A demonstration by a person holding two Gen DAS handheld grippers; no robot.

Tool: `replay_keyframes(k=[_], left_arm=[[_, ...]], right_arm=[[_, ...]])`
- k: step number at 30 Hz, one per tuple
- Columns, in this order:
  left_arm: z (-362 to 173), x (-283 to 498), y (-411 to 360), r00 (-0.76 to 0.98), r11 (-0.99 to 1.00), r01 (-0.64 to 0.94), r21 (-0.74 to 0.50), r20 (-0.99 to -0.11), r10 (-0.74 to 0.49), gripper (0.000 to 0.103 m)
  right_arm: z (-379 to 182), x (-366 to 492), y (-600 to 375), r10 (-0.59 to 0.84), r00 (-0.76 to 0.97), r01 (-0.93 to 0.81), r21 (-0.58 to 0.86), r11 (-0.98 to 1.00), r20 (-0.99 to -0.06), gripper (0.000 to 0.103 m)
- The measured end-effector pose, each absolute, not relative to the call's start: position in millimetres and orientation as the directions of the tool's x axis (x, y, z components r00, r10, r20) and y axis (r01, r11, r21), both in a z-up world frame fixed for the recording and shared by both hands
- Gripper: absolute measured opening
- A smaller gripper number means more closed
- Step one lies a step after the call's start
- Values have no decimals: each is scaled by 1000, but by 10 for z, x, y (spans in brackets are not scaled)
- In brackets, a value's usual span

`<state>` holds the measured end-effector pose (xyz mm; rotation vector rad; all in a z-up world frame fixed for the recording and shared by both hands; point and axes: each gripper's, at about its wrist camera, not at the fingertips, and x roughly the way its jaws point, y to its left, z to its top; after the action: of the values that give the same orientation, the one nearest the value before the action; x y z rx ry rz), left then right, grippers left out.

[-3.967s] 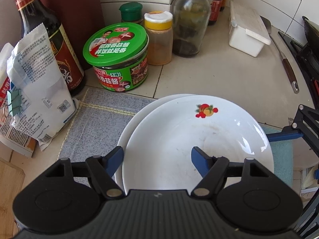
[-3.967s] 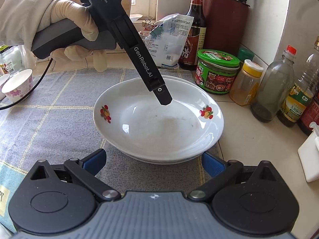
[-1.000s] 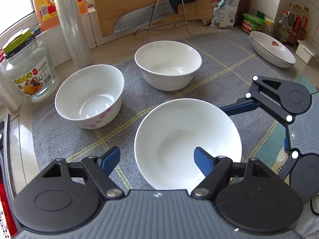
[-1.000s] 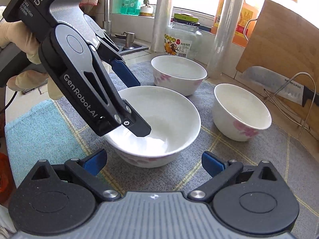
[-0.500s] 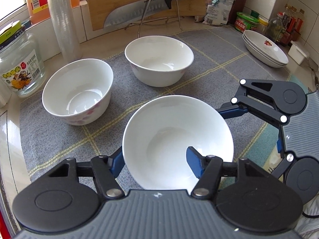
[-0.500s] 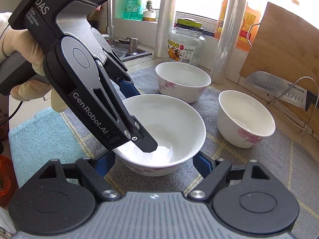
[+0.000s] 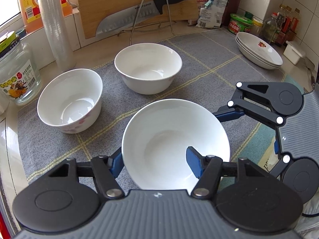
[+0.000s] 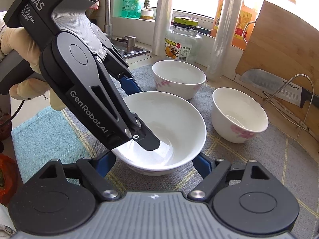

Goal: Organize plates and bowls
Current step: 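Lift and carry the white bowl with the left tool toward the plate stack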

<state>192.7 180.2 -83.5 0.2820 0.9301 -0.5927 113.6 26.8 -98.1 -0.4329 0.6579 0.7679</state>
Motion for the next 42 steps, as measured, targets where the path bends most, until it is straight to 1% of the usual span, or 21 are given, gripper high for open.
replay_keyframes(k=[6, 29, 42], left_arm=[[-807, 1921, 1576, 451, 792, 610, -25, -811, -373, 64], [-825, 2012, 459, 371, 663, 749, -24, -813, -448, 64], [-914, 2092, 189, 332, 630, 775, -37, -826, -456, 64]], right_arm=[[-919, 1107, 74, 482, 550, -726, -105, 679, -682, 87], [-918, 971, -832, 357, 633, -576, -110, 810, -687, 87], [-1002, 997, -1013, 322, 634, -537, -101, 838, -704, 87]])
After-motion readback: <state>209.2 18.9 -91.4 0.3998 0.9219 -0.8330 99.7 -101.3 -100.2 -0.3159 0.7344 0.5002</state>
